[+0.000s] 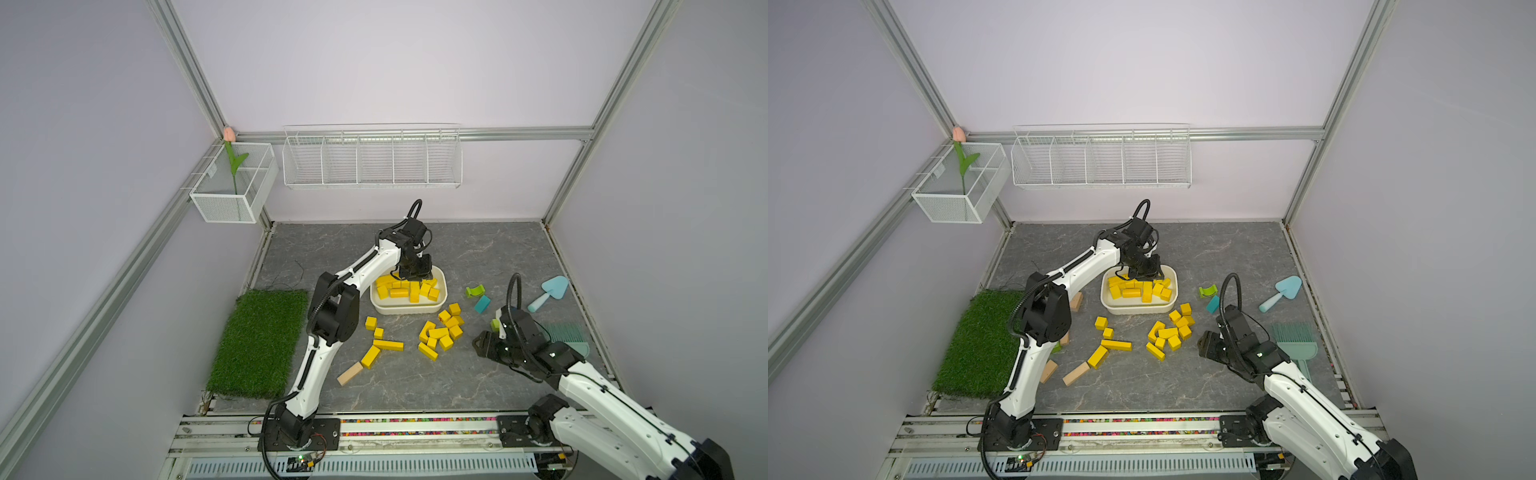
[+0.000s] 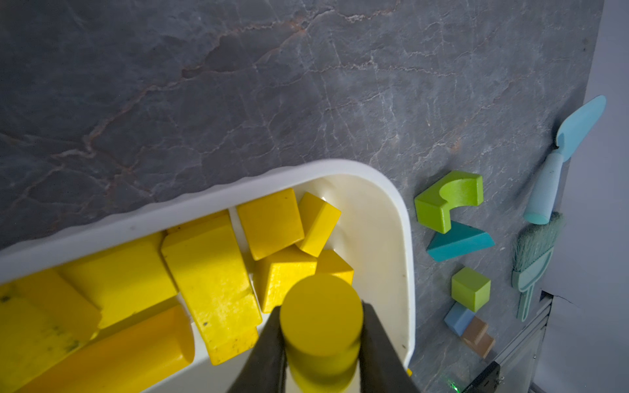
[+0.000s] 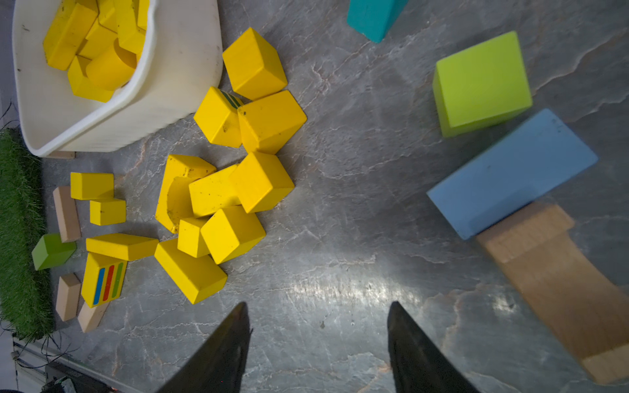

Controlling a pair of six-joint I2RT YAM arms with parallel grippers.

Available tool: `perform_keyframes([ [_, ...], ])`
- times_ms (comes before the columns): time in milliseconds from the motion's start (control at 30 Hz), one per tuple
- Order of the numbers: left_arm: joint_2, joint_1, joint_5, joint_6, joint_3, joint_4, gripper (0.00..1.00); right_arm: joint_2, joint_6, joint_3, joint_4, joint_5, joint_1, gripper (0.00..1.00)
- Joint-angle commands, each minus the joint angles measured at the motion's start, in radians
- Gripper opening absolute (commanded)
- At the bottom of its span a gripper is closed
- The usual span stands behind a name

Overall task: Pick out the yellow building blocks
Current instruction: Place the building block in the storage box.

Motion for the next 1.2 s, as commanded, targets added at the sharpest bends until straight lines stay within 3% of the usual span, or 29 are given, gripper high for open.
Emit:
perform_keyframes([
  [0, 0.037, -0.022, 0.027, -0.003, 0.060, -0.040, 0.23, -0.005, -0.001, -0.018, 0.008, -0.012, -0.008, 0.65],
  [667, 0.143, -0.047, 0.048, -0.032, 0.150, -0.012, 0.25, -0.012, 0.000, -0.022, 0.008, -0.017, -0.016, 0.65],
  [1167, 0.164, -0.047, -0.082, -0.007, 0.193, -0.065, 0.25, -0.021, -0.001, -0.028, 0.010, -0.021, -0.021, 0.66],
])
